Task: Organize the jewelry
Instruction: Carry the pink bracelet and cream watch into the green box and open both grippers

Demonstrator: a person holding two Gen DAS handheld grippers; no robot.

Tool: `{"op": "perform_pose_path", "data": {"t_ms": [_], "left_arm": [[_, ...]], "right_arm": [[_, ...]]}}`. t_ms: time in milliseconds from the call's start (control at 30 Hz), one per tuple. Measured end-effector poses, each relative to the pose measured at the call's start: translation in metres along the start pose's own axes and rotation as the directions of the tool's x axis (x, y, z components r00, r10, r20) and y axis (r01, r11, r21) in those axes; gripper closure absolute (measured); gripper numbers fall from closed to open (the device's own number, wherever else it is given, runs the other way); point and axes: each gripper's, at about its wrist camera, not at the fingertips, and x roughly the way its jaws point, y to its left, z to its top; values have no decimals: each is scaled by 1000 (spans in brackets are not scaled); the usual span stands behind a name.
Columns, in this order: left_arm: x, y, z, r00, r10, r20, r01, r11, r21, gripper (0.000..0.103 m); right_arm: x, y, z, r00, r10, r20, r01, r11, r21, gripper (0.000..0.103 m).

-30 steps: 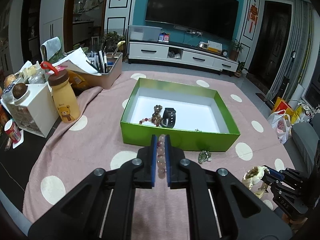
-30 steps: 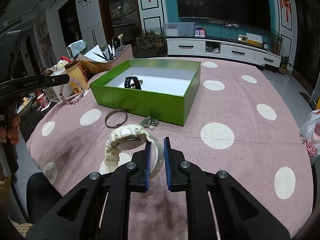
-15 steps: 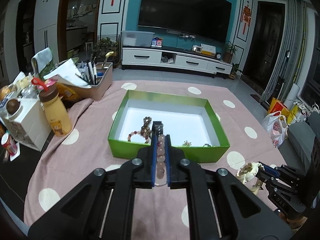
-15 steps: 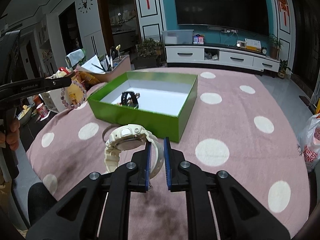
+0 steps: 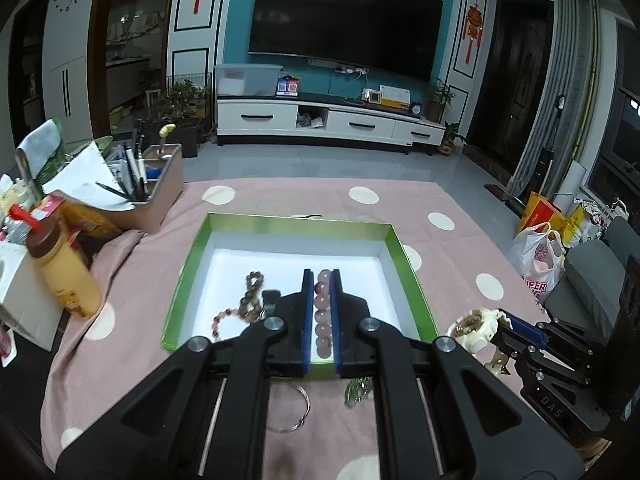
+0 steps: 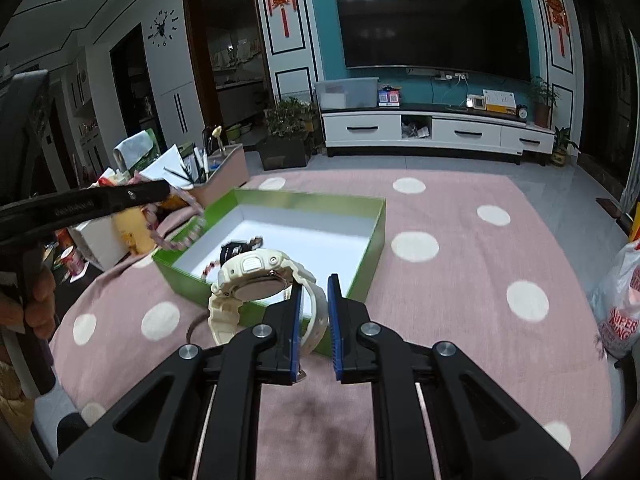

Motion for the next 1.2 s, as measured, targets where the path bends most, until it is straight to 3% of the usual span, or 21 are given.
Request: {"op": "perform_pose_path", "data": {"t_ms": [367, 733, 1000, 1200], "left_arm": [[65, 2, 18, 996, -22, -82, 19, 999, -33, 96], [127, 4, 16, 982, 25, -187, -28, 1000, -13, 96], [149, 7, 13, 974, 32, -226, -36, 999, -13, 96], [152, 7, 14, 974, 35, -223, -38, 999, -10, 95]], "right_arm": [[57, -6, 29, 998, -32, -52, 32, 999, -4, 91], [119, 2, 37, 983, -96, -157, 84, 993, -82, 91], [142, 3, 36, 975, -115, -192, 95, 989, -109, 91], [149, 1, 37, 972, -119, -203, 101, 990, -99, 81]]}}
